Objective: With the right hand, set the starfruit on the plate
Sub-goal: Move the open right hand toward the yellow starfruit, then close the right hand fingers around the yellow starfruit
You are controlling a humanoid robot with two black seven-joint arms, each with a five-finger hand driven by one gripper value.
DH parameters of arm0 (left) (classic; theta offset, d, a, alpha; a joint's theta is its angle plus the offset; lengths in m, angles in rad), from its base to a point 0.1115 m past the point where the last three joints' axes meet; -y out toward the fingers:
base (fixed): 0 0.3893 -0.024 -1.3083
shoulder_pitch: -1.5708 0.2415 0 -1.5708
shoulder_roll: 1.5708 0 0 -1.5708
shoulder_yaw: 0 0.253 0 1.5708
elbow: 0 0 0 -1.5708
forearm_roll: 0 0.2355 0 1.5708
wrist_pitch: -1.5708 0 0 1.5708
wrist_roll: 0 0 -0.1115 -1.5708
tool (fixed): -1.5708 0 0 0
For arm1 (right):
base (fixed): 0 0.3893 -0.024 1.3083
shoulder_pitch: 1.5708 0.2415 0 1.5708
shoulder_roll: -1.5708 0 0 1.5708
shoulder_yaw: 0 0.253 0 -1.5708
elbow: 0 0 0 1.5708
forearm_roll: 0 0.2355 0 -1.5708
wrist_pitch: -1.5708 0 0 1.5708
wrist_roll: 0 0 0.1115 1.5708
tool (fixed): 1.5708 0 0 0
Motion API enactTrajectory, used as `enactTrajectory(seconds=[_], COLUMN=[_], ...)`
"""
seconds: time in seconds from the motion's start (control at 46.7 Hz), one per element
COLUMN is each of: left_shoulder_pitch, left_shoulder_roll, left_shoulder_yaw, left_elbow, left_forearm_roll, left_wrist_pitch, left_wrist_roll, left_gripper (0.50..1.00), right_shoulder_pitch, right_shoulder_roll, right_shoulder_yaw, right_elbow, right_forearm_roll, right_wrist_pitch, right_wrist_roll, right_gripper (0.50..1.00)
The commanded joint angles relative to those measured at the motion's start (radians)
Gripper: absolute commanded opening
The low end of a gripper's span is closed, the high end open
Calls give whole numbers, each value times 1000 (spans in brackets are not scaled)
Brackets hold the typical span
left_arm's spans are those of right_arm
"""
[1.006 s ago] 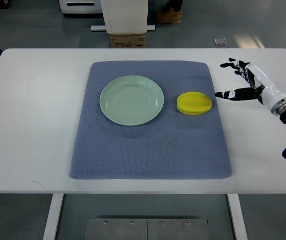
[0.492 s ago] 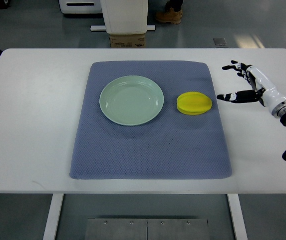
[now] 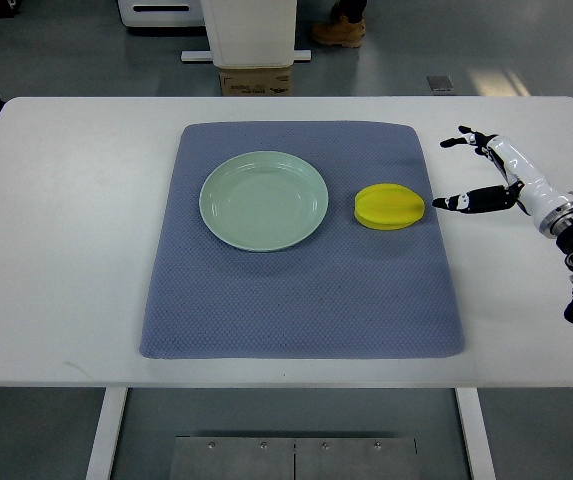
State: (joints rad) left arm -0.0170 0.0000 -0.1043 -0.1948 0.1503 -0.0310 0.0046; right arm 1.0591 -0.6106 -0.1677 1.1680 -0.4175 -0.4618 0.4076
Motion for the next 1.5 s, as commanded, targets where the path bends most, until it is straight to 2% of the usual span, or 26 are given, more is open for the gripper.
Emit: enactTrajectory(seconds=[0.0, 0.171, 1.113, 1.476], left_shoulder_pitch=[0, 0, 0, 0], left_shoulder_roll=[0, 0, 0, 0], left_shoulder_yaw=[0, 0, 0, 0], left_elbow=[0, 0, 0, 0], left_forearm_roll=[0, 0, 0, 0], left_wrist_pitch=[0, 0, 0, 0], left_wrist_roll=[0, 0, 0, 0], left_gripper=[1000, 1000, 1000, 1000], right_shoulder_pitch=[16, 24, 104, 160], right_shoulder_roll=[15, 38, 68, 140], right_shoulder_yaw=[-21, -36, -214, -276], right_elbow=[-1, -1, -4, -5], right_forearm_roll=[0, 0, -6, -6], right_wrist_pitch=[-8, -20, -35, -38], right_wrist_roll=[-1, -20, -29, -84], right_gripper=[1000, 1000, 1000, 1000])
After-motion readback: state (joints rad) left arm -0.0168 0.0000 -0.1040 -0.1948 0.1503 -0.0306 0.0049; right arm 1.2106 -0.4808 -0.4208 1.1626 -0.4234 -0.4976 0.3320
